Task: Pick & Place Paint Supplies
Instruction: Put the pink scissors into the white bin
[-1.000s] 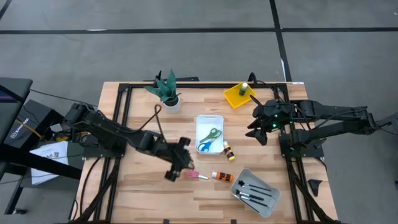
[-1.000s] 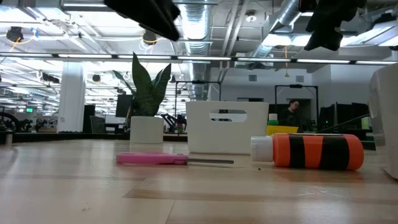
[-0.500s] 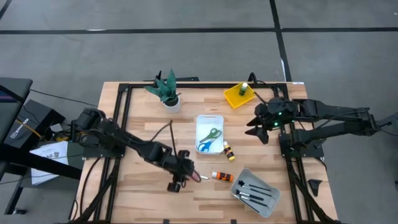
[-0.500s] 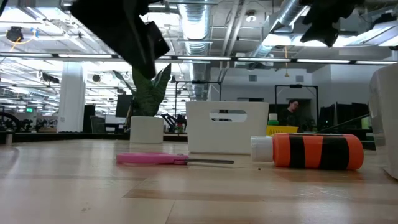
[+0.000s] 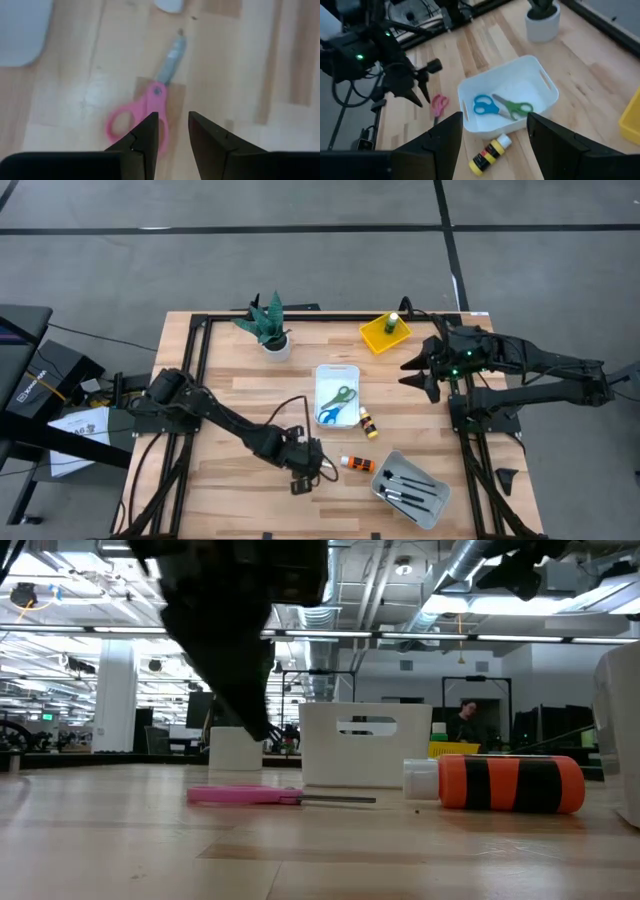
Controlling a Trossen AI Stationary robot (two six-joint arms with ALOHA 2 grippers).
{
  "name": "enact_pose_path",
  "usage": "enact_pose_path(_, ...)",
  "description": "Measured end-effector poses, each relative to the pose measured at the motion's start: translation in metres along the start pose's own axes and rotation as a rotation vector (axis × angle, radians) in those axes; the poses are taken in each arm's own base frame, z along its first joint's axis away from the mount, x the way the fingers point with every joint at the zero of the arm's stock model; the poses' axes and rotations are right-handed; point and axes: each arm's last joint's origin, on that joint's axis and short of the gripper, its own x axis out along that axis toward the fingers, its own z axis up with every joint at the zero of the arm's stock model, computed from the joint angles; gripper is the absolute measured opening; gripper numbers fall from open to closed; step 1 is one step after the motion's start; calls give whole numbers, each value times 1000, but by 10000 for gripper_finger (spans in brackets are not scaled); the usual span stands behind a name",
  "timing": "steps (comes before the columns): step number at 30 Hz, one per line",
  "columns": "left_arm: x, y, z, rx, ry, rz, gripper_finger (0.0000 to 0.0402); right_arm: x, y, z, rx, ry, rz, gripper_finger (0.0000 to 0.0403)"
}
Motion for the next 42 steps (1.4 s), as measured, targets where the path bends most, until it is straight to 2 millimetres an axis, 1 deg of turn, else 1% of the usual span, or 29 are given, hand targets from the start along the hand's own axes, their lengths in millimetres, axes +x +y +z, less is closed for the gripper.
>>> enact_pose_path(2,1,-1,2,5,-8,-6,100,0,0,0,-12,-3,-2,217)
enact_pose_path(7,8,-7,-5,94,48,-49,100,-1,-3,1,-40,-8,-17,217)
enact_pose_path(9,9,-9,-6,111,42,-59,100,-1,-4,1,-48,-9,-22,217)
enact_pose_path(16,10,-6,-7,104,44,-15,95,-2,-6,1,-65,-14,-32,217)
enact_pose_path(24,10,-5,-7,102,49,-20,82,-2,-5,2,-84,-17,-32,217)
enact_pose_path(29,15,-1,-13,87,70,-6,81,-2,-5,2,-86,-16,-32,217)
enact_pose_path(39,15,-2,-10,75,39,-5,81,-2,-5,2,-86,-16,-32,217)
enact_pose_path(42,19,0,-11,74,49,2,81,-2,-5,2,-86,-16,-32,217)
